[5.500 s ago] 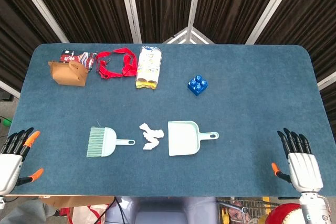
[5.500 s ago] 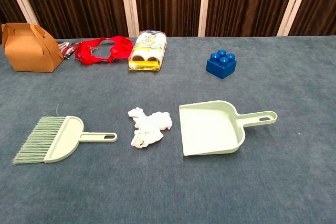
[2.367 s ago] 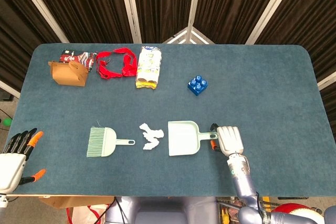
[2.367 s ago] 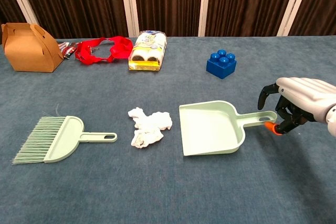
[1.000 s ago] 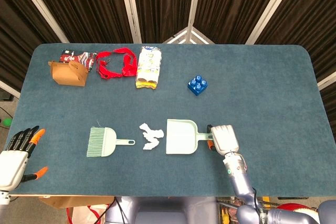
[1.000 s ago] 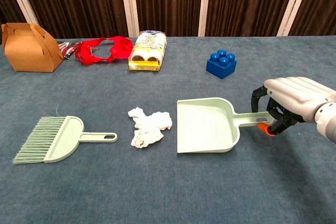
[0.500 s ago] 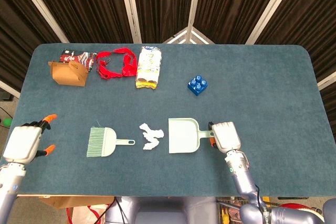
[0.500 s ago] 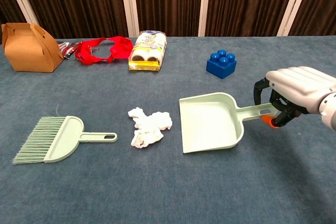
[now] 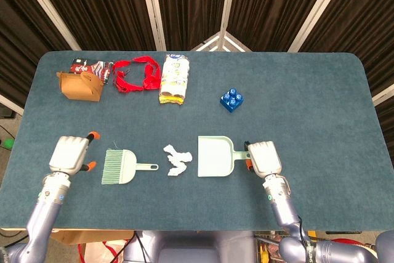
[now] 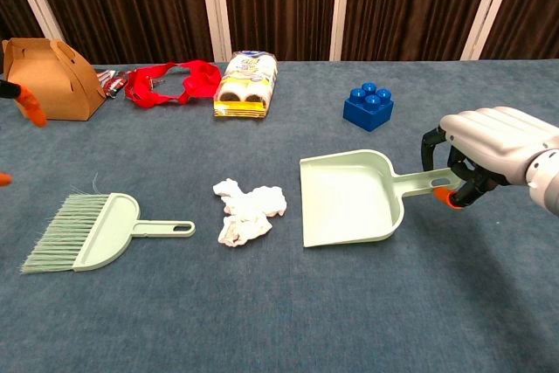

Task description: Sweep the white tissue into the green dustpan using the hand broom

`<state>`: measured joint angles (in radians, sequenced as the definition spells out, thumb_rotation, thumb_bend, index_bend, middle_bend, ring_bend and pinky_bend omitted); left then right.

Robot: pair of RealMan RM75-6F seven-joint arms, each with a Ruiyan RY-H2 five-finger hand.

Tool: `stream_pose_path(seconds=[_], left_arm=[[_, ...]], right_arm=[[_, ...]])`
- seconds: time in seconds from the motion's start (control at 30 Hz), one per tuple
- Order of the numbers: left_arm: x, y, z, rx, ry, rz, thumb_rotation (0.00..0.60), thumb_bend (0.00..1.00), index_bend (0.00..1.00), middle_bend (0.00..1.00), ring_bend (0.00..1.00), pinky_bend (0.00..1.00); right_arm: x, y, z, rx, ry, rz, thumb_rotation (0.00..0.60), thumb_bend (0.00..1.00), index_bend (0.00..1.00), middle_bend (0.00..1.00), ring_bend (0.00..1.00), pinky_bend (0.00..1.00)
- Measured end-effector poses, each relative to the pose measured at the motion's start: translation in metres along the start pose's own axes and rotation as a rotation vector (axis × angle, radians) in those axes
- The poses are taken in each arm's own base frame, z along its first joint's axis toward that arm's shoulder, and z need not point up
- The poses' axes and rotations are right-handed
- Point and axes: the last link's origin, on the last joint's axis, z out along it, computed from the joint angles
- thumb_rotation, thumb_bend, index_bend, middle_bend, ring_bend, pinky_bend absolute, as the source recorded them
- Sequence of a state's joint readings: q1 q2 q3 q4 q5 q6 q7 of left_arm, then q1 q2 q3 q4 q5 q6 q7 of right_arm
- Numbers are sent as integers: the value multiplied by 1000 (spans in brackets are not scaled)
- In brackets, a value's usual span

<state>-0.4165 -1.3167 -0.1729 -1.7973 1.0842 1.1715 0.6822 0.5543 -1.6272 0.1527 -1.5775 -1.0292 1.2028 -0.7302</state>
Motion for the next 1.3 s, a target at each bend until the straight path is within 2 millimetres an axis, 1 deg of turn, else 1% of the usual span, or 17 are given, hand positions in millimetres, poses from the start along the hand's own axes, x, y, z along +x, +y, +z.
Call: stream_pose_path(seconds=[0.13, 0.2, 0.5, 0.7, 0.93, 1.3], left_arm=[[-9, 20, 9, -16, -21, -1, 600, 332, 466, 992, 1000, 1000], [-13, 31, 12, -21, -37, -7, 600, 359, 479, 999, 1000, 1000], [-28, 71, 21, -31, -107, -55, 600, 384, 454, 1000, 1000, 1000], [-37, 92, 25, -24, -147, -70, 600, 428, 429, 1000, 1000, 1000], [-46, 106, 27, -16, -188, -91, 600, 428, 428, 1000, 1000, 1000], [-58, 119, 31, -9, -227, -98, 600, 444, 428, 1000, 1000, 1000]], right_arm=[[2, -1, 3, -4, 6, -1, 600, 500, 648, 889, 873, 900], [3, -1, 3, -5, 8, -3, 600, 500, 648, 889, 873, 900], [3, 2, 4, -14, 5, -5, 600, 501, 648, 889, 873, 900], [3, 3, 4, -21, 2, -7, 600, 501, 649, 890, 873, 900], [3, 5, 4, -23, 0, -5, 600, 501, 648, 890, 873, 900], [3, 5, 4, -22, -5, -4, 600, 501, 648, 889, 873, 900]])
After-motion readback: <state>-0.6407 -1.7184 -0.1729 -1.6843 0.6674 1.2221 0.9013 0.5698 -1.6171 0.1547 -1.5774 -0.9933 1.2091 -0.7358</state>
